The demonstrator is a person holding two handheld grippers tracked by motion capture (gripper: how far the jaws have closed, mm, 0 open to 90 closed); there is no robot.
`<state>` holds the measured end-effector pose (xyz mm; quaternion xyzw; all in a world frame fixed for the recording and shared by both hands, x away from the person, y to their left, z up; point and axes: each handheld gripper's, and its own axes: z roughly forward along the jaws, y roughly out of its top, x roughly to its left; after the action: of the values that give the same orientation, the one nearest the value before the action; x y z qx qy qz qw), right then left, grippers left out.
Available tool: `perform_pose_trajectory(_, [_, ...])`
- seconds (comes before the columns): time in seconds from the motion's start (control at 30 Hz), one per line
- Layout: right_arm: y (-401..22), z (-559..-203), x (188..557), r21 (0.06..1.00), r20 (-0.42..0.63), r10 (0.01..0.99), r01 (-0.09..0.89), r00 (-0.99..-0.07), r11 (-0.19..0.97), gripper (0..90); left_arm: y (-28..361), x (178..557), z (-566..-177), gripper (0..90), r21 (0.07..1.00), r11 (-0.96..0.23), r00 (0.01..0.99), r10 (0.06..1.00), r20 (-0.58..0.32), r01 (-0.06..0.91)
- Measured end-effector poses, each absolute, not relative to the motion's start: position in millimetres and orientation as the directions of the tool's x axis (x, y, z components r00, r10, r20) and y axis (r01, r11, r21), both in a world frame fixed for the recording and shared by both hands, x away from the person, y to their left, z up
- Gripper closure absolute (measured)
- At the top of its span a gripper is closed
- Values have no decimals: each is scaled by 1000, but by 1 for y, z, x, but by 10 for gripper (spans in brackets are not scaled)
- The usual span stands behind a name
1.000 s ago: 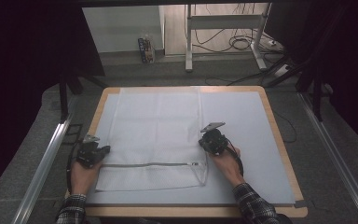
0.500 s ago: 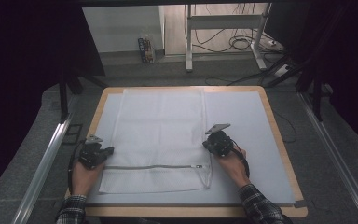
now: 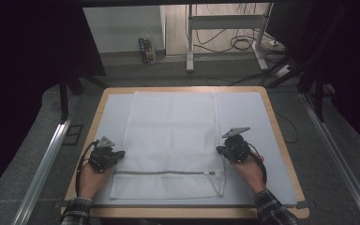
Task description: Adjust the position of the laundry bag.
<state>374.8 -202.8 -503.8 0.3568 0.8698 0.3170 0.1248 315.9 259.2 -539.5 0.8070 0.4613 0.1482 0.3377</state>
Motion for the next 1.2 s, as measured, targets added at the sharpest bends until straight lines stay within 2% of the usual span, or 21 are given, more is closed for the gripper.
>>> perform_pose_trajectory(0.83, [-247,-496,345,618,-17,733,569,-680,542,878,218,299,-536,898,658,-474,659,750,-46,585])
perform_pose_trajectory(1.13, [-245,-498,345,606,-42,729,563,-683,562,877,218,300,-536,889,659,-475,661,749,-45,583])
perform_pose_trajectory(1.2, [-246,-498,345,610,-37,732,565,-680,556,873,218,299,-537,853,662,-477,659,751,-35,578])
